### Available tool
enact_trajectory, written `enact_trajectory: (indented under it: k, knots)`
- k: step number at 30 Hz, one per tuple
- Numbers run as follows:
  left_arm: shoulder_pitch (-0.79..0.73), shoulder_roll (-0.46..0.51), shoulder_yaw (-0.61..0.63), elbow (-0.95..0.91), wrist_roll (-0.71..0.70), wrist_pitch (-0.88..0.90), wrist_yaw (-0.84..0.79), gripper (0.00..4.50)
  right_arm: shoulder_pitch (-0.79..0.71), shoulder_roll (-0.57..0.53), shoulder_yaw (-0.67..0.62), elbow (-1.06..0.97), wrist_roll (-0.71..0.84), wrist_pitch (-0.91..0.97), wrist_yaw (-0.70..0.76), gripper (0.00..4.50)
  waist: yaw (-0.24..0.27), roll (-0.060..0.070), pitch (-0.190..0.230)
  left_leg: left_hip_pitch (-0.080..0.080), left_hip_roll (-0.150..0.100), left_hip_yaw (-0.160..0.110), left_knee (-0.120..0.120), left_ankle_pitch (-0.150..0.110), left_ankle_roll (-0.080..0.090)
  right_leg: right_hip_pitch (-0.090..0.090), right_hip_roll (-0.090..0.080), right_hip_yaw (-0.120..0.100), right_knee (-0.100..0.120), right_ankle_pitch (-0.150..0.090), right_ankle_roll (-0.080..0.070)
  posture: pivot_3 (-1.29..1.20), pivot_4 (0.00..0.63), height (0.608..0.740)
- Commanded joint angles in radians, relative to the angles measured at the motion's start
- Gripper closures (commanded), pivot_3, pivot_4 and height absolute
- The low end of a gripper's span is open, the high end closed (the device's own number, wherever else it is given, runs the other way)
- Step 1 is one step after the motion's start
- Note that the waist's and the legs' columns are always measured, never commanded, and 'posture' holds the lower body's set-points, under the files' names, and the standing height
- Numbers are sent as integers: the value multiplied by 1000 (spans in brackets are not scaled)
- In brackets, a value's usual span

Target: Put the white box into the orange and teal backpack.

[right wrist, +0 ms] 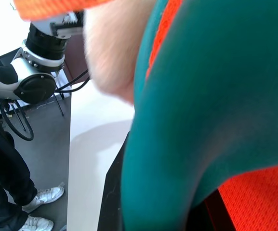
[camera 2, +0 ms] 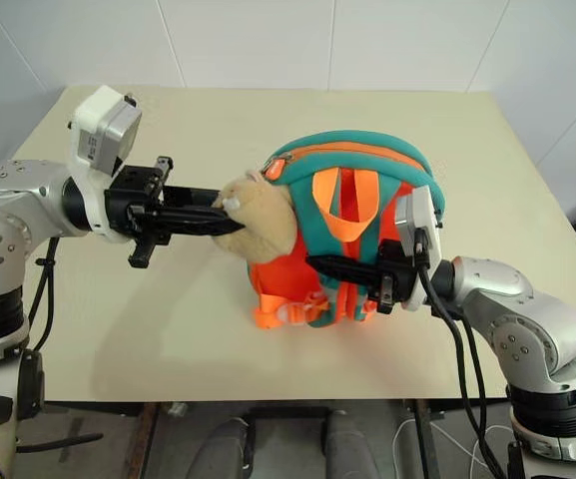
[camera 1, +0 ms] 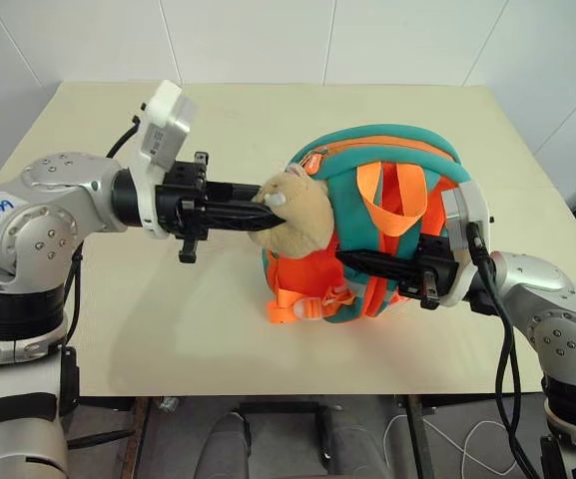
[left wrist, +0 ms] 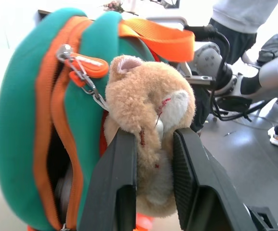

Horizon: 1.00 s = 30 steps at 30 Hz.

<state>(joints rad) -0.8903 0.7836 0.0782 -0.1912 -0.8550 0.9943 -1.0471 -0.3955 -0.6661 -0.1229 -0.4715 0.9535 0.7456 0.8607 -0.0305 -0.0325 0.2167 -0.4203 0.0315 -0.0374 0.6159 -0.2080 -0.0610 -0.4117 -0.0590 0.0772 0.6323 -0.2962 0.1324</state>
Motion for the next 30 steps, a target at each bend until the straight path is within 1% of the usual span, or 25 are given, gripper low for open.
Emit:
enact_trajectory:
  k: [1,4,7,15,19,23,27,30]
  knots:
    - [-44,42,33,82,44,-38,-4,3936,19,3,-26,-48,22,-27,8,4500,0,0,0,0,0,0,0,0,0,0,0,0,0,0,0,0,150,740]
    - [-63,82,-6,206,118,-87,-46,3936,37,8,-27,-62,24,-28,-7,4500,0,0,0,0,0,0,0,0,0,0,0,0,0,0,0,0,150,740]
    - [-69,116,-75,299,191,-141,-118,3937,51,13,-29,-78,25,-27,-23,4500,0,0,0,0,0,0,0,0,0,0,0,0,0,0,0,0,150,740]
    - [-108,101,-230,499,348,-248,-284,3949,75,14,-37,-99,27,-31,-55,4500,3,0,0,0,0,0,0,0,0,0,0,0,-1,0,0,0,150,740]
    - [-91,60,-352,583,469,-321,-343,3958,88,17,-38,-113,30,-34,-71,4500,2,0,0,0,0,0,-1,0,0,0,0,0,-1,0,-1,0,150,740]
    - [-75,2,-423,620,549,-365,-364,3965,90,15,-37,-117,33,-35,-78,4500,3,0,0,0,0,0,-1,0,0,0,0,0,-1,0,-1,0,150,740]
    - [-60,-58,-450,650,609,-401,-357,3966,89,15,-34,-117,32,-36,-82,4500,6,0,0,0,0,0,0,0,0,0,0,-1,0,0,-1,0,150,740]
    - [-43,-78,-443,639,625,-399,-353,3987,89,14,-33,-122,33,-36,-86,4500,6,0,0,-1,0,0,0,0,0,1,0,-1,-1,0,0,0,150,740]
